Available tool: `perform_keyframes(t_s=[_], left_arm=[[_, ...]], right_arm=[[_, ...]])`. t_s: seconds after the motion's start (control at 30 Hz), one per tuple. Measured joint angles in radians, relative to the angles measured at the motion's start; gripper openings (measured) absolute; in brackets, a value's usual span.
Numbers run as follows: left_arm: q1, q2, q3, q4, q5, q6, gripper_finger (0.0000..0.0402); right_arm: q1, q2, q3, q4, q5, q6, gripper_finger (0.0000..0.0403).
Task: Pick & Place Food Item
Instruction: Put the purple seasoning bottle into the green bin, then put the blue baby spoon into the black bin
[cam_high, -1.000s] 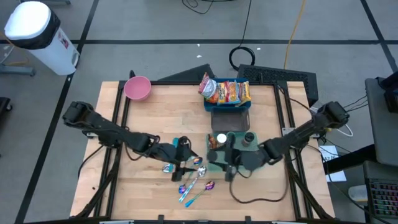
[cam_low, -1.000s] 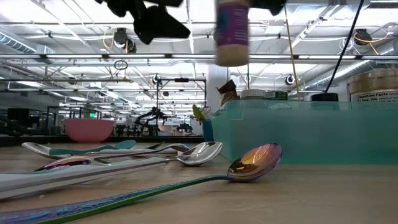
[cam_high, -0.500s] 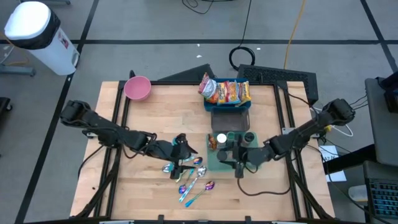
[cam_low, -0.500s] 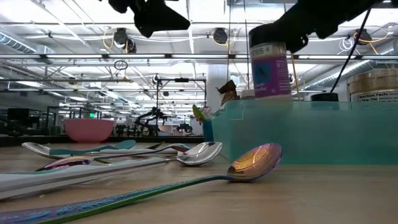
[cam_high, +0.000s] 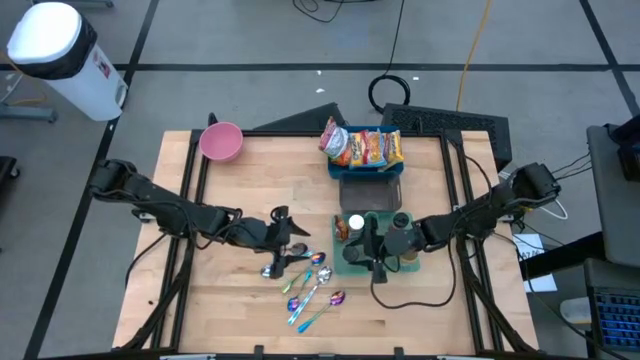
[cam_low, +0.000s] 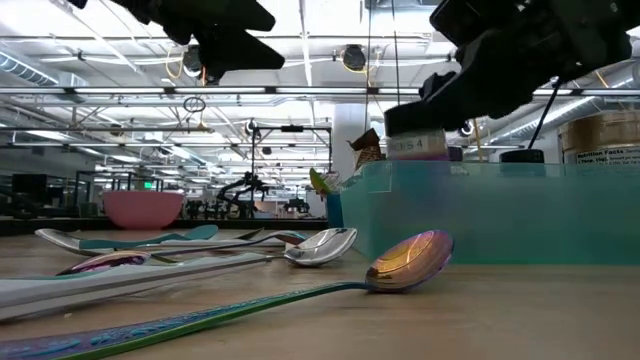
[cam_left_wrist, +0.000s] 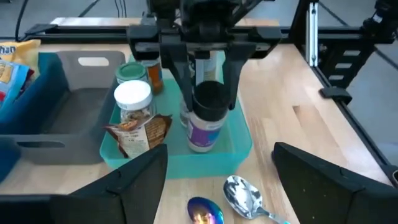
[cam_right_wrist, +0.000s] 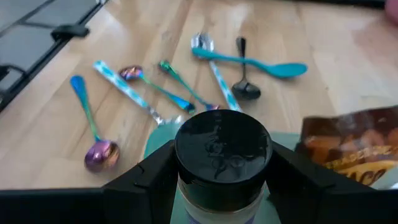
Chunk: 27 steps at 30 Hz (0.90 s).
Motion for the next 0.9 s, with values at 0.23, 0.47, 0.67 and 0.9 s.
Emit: perform_keyframes(t_s=[0.23,0.47,0.67,0.9], left_arm=[[0.000,-0.017,-0.023,0.007,0.000,-0.010,0.0299],[0.001,-0.017,-0.023,-0.007,-0.013,-0.005,0.0305],[0.001,-0.017,-0.023,-0.015,-0.017,-0.054,0.0299],[-0.002,0.020,-0.023,-0.165,0.014,-0.234,0.0297]], right_arm=[[-0.002,0.000,0.000,-0.026,-0.007,0.022,0.0196],[-0.001,-0.019,0.000,-0.026,-0.007,0.086,0.0347],[0.038,-0.092,0.000,-0.026,0.002,0.069,0.0389],[0.144,-0.179,0.000,-0.024,0.182,0.000,0.0391]])
